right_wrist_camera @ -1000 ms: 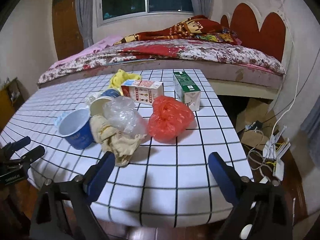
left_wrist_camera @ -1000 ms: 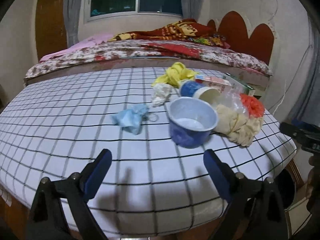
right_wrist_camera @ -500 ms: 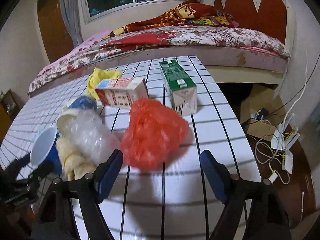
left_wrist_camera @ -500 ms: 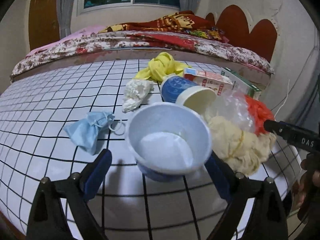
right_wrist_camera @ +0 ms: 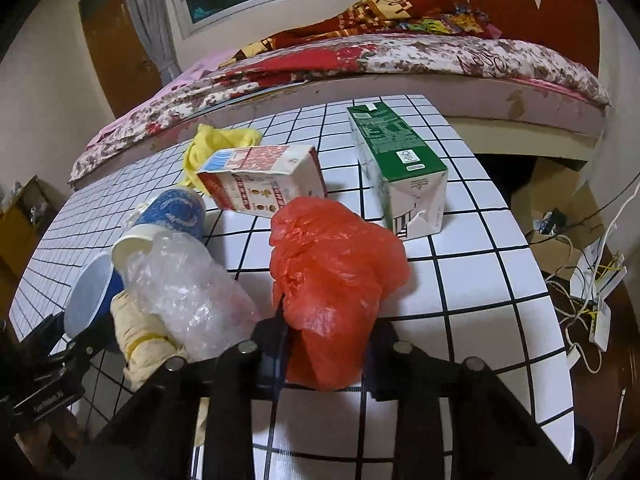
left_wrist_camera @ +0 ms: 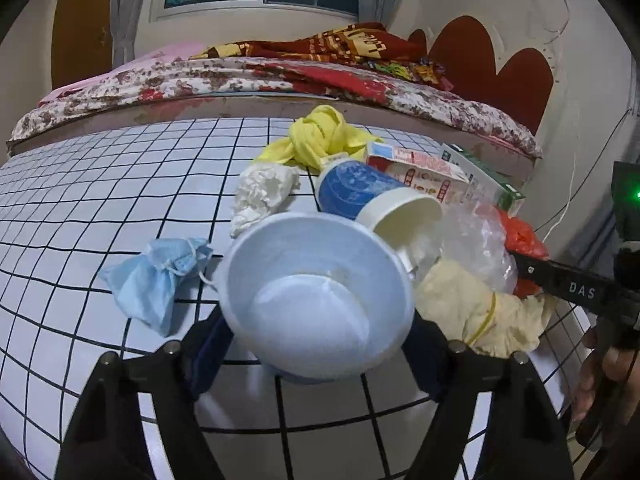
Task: Collect trash
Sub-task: 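Grasp the red plastic bag with the right tool while the left tool grasps the blue cup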
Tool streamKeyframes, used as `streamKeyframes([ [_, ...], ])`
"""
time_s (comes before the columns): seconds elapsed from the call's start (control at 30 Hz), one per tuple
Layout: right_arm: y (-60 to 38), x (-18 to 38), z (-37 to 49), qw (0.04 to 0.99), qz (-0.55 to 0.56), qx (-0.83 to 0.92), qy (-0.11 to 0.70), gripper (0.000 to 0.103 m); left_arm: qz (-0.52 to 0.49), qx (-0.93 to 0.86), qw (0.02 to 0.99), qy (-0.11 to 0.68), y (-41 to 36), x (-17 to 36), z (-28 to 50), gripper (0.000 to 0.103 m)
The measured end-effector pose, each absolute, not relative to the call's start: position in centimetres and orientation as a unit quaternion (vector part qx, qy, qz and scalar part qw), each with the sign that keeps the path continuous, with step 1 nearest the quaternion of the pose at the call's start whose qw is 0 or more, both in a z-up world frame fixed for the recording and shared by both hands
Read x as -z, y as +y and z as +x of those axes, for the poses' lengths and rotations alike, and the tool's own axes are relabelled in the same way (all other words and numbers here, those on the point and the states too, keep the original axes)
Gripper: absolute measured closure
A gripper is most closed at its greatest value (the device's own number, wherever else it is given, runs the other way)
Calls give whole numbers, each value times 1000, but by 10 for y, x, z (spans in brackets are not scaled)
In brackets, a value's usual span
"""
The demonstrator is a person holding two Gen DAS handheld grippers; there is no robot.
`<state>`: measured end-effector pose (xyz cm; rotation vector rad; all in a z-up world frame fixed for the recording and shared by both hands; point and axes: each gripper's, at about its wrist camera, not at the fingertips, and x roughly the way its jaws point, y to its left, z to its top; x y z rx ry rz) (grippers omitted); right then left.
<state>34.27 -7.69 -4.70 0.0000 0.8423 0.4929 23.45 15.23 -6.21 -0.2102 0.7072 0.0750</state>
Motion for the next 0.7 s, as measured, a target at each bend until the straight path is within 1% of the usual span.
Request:
streamKeyframes([
  [0.17, -83, 39, 333, 891, -7, -235, 389, 76, -87, -38, 939, 329, 150, 55, 226, 26],
  [0.4, -101, 20, 310, 905, -10, -229, 359, 76, -73, -45, 952, 295, 147, 32, 202, 26],
  [0.7, -137, -4, 265, 922, -20, -205, 327, 75, -57, -28, 959, 275, 120, 15, 178, 26],
])
